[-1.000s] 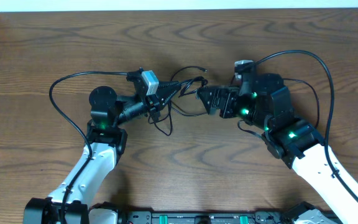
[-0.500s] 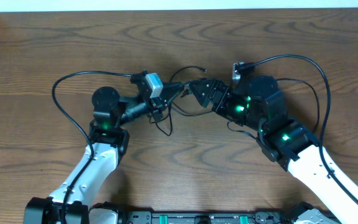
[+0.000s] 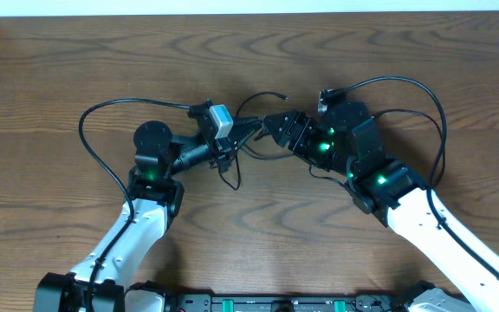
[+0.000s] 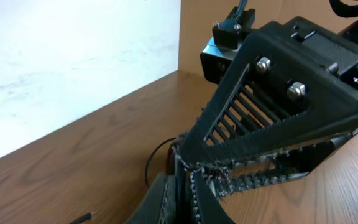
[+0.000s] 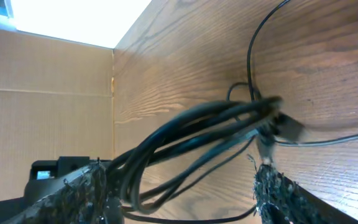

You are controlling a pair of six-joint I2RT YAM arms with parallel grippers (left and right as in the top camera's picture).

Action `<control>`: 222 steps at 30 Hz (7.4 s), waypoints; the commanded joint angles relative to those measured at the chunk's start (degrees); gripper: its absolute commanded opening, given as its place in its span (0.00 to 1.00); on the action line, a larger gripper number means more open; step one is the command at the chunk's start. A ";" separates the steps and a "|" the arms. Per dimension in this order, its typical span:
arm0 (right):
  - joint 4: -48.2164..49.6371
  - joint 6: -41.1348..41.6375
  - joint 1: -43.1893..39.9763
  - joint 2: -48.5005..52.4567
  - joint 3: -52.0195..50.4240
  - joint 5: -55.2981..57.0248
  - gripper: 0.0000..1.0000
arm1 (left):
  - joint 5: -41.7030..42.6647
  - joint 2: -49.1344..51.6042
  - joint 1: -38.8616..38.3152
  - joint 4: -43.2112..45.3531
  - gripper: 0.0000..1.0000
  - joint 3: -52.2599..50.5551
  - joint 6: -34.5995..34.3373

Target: Untangle cables

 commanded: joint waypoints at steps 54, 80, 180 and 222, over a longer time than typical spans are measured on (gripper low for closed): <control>-3.34 -0.09 0.17 2.34 0.37 7.87 0.01 | 11.19 -0.11 -4.85 -1.14 0.41 0.55 -4.44; 0.52 -2.93 -0.24 2.32 0.37 7.19 0.01 | -2.75 -0.11 -4.85 -11.61 0.08 0.55 -4.15; -2.82 -28.55 2.16 2.54 0.37 20.20 0.01 | 1.05 -0.11 -8.35 -13.31 0.52 0.55 -5.22; -9.62 -28.55 3.56 2.54 0.37 21.16 0.01 | -12.63 -0.11 -8.33 -13.35 0.07 0.55 -5.05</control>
